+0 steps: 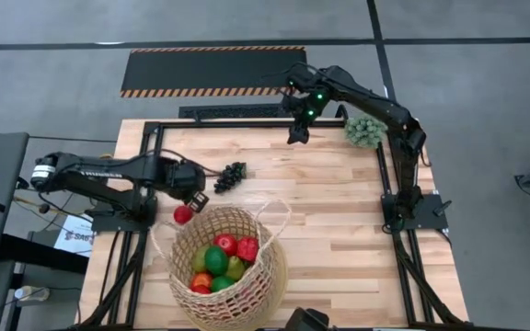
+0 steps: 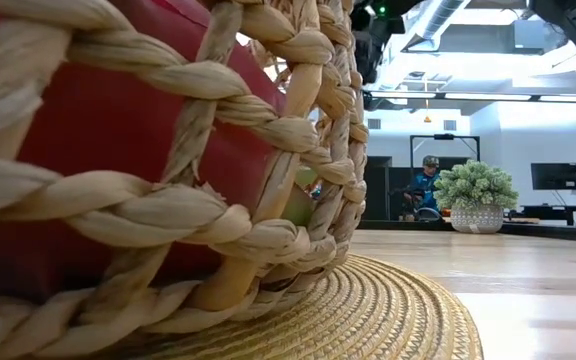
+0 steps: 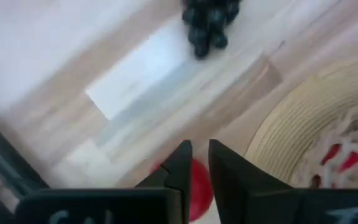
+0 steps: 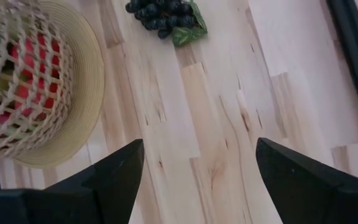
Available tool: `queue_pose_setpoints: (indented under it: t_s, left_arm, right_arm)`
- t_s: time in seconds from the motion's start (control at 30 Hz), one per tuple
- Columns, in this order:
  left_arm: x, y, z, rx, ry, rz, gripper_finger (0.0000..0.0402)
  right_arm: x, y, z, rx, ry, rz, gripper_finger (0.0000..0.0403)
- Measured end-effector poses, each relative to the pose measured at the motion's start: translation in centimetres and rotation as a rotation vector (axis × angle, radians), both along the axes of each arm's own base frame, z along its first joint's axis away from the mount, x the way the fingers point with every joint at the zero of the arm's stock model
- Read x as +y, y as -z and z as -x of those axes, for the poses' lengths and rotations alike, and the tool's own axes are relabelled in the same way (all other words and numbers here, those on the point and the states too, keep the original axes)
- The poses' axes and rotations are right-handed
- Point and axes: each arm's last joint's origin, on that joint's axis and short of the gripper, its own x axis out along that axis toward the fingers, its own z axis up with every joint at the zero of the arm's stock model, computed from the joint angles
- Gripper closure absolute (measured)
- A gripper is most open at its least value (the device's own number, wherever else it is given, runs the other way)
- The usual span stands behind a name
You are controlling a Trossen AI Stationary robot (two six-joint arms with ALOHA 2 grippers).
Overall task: Build produce basket
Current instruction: Put the tomato into the basket
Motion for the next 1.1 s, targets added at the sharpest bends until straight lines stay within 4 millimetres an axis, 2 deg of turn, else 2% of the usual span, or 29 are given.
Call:
queue_pose_setpoints:
  t_s: [0.13, 0.23, 0.33, 0.43, 0.57, 0.67, 0.77, 1.1]
  left_arm:
    - [0.1, -1.4, 0.3, 0.031, 0.052, -0.004, 0.0370]
    - [-0.4, -1.7, 0.6, 0.066, 0.122, 0.062, 0.0343]
    - [-1.0, -1.4, 0.9, 0.100, 0.154, 0.151, 0.0288]
    - [-1.5, -0.8, 1.2, 0.128, 0.160, 0.162, 0.0215]
    - [-1.4, 0.5, 1.4, 0.147, 0.070, 0.161, 0.0123]
    - [-1.4, 1.4, 1.0, 0.070, 0.050, 0.198, 0.0083]
    - [-1.5, 2.2, 0.9, 0.024, 0.043, 0.228, 0.0071]
    - [-1.9, 5.6, 2.5, 0.140, -0.017, 0.243, 0.0079]
  right_arm:
    - [0.3, -1.0, 0.5, -0.021, 0.002, 0.015, 0.0076]
    - [0.5, -1.5, 0.8, -0.032, 0.003, 0.023, 0.0076]
    - [0.5, -1.6, 0.9, -0.035, -0.001, 0.027, 0.0076]
    - [0.6, -1.5, 1.0, -0.025, -0.014, 0.026, 0.0076]
    - [0.6, -1.6, 1.0, -0.026, -0.016, 0.028, 0.0076]
    - [0.6, -1.6, 1.0, -0.027, -0.017, 0.029, 0.0076]
    - [0.6, -1.5, 1.0, -0.026, -0.015, 0.027, 0.0076]
    - [0.6, -1.5, 1.0, -0.022, -0.014, 0.024, 0.0076]
